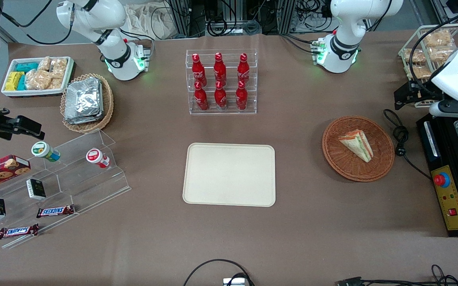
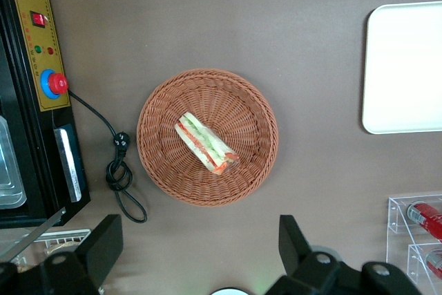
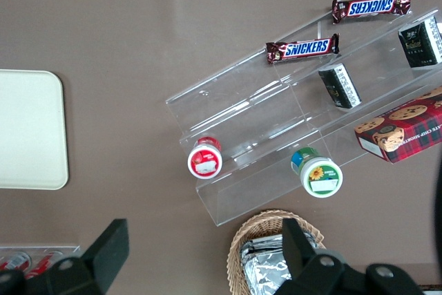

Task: Place sandwich from basket to tray
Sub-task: 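Move the left gripper over the wrapped sandwich in the wicker basket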

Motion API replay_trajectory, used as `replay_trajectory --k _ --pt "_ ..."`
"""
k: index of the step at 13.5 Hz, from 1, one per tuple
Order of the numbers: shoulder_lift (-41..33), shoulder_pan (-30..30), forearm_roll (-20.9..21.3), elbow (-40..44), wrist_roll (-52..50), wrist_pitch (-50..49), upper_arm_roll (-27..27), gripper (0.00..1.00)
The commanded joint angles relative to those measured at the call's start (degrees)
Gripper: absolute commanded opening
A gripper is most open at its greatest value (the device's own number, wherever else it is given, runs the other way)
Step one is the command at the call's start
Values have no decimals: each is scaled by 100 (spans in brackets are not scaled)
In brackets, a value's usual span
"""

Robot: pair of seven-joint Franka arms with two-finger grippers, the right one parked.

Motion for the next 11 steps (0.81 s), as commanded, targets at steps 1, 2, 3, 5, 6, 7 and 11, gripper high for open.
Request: replay_trajectory --k 1,2,3,5,6,7,11 --pt "37 -30 -64 137 -90 -200 22 100" --pt "45 -39 -73 163 -90 -200 22 100" --pt "54 -30 -65 172 -73 -209 22 100" --pt "72 -30 -21 146 -72 -218 22 100" --pt "107 -30 -3 111 -90 -218 22 100" --pt "107 -21 14 15 -282 -218 22 100" --pt "-173 -12 41 -1196 -1108 798 31 100"
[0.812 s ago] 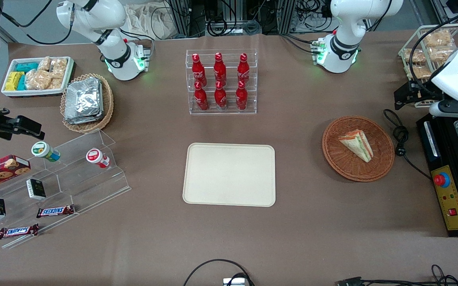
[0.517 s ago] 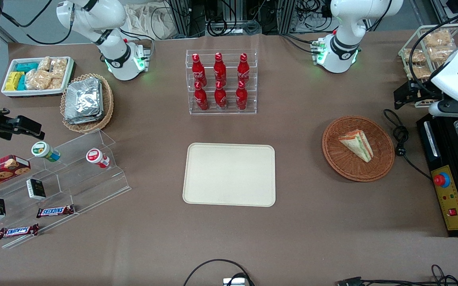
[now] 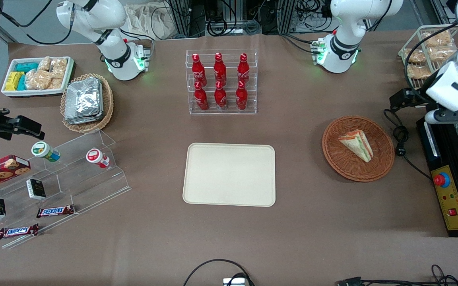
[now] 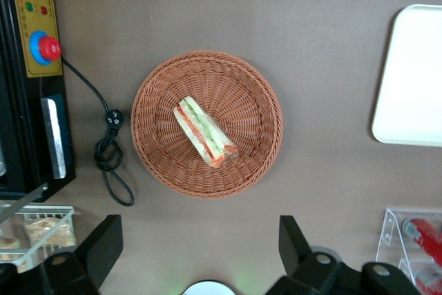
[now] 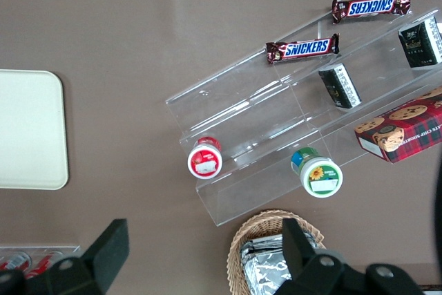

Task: Place sandwich from basket to tray
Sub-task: 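Move the left gripper over the wrapped sandwich in the wicker basket, then lower the left gripper and close it on the sandwich's edge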

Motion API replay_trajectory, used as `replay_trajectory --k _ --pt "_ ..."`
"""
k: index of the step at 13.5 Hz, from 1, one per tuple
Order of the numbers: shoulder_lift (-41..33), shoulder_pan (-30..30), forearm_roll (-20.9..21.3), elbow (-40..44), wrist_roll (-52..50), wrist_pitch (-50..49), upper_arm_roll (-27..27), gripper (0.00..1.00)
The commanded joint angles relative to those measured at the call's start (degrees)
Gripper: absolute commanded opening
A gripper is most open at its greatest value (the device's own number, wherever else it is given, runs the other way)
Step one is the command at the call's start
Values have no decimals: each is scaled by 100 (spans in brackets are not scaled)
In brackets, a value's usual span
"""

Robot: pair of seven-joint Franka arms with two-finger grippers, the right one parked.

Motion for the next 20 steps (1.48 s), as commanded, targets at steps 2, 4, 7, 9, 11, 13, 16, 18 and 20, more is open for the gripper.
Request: replay_trajectory --k 2,4,7,9,11,13,16,18,20 --pt "-513 -15 45 -1458 -652 1227 15 100" --pt "-601 -15 46 -2004 -899 1755 15 100" --pt "-786 -6 142 -2848 -1356 2599 15 100" --pt "-778 -6 186 -3217 -1610 3004 6 100" --pt "-778 -6 291 -3656 -1909 3592 6 100" --pt "-760 11 336 -4087 -2033 4225 6 100" --pt "-673 38 336 -4580 -2139 4972 6 100" --pt "-541 46 336 -4800 -2200 5421 15 100" --pt "-435 46 336 -4967 -2218 5790 15 100"
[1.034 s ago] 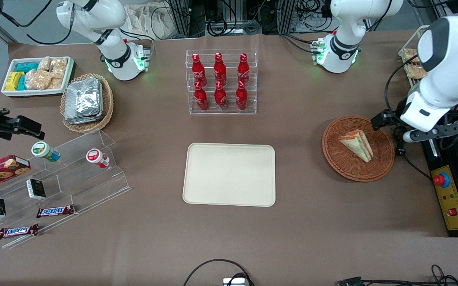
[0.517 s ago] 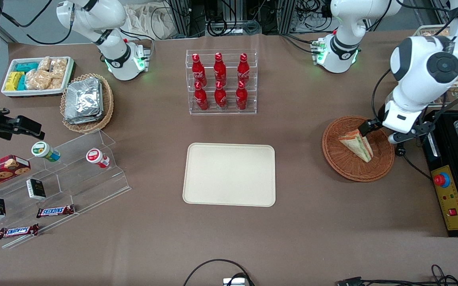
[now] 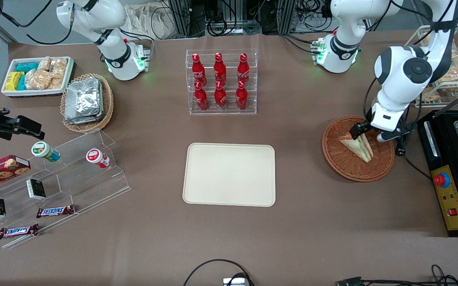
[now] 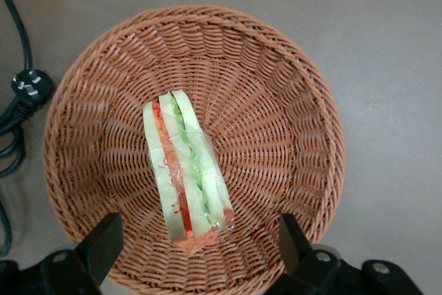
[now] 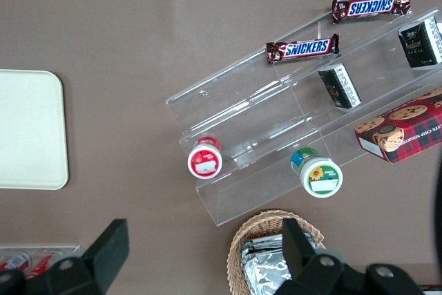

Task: Place sandwich from basket to tray
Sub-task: 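Lower the left gripper and close it on the sandwich's edge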

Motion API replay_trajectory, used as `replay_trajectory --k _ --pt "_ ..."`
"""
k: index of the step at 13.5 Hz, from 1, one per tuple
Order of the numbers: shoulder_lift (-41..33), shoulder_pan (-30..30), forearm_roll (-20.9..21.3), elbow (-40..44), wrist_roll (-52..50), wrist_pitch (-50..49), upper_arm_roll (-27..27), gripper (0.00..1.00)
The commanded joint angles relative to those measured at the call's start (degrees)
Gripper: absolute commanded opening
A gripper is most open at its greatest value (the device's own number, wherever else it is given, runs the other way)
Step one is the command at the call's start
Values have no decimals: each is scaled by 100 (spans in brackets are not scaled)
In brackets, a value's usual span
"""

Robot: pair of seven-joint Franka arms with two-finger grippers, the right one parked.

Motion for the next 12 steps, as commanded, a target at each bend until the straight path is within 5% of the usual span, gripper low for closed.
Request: replay_trajectory --k 1,12 --pt "61 20 123 -288 -170 558 7 100" --pt "808 293 114 -552 -267 1815 16 100"
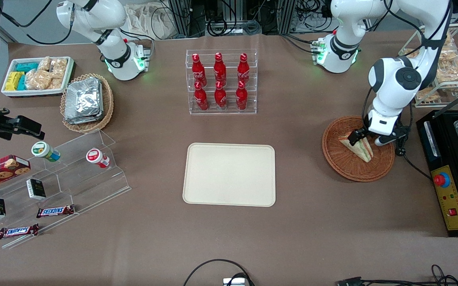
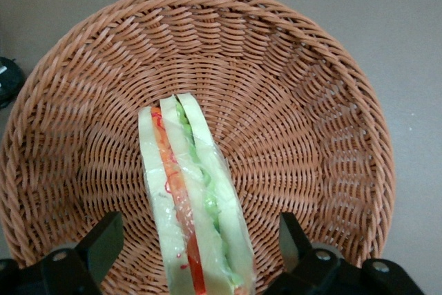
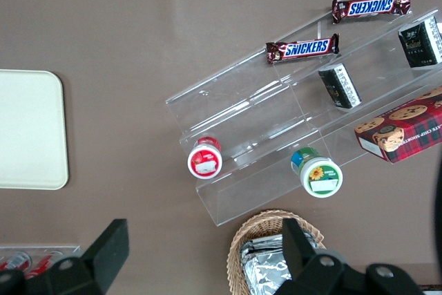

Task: Place sandwich from basket to tray
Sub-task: 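Lower the left gripper and close it on the sandwich's edge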

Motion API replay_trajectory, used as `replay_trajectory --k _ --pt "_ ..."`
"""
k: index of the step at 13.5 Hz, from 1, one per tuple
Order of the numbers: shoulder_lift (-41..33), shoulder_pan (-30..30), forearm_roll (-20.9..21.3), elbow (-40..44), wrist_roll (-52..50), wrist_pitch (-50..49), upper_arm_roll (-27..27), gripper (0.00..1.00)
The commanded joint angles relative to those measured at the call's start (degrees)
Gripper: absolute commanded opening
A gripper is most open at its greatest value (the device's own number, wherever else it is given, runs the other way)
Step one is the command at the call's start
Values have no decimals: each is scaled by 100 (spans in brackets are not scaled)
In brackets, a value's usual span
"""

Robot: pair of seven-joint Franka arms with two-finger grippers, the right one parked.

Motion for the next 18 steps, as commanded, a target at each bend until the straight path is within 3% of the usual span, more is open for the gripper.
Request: replay_trajectory --k 1,7,8,10,11,13,18 --pt "146 48 115 -188 -211 465 -14 100" --pt "252 40 106 -311 -501 624 -14 92" --pt "252 40 106 -311 -510 624 -14 81" --pt "252 40 106 -311 -501 624 -14 44" --pt "252 40 106 -311 -501 624 -14 30" --pt "278 48 106 -303 -501 624 -14 17" --pt "7 -39 132 -241 -361 545 -49 15"
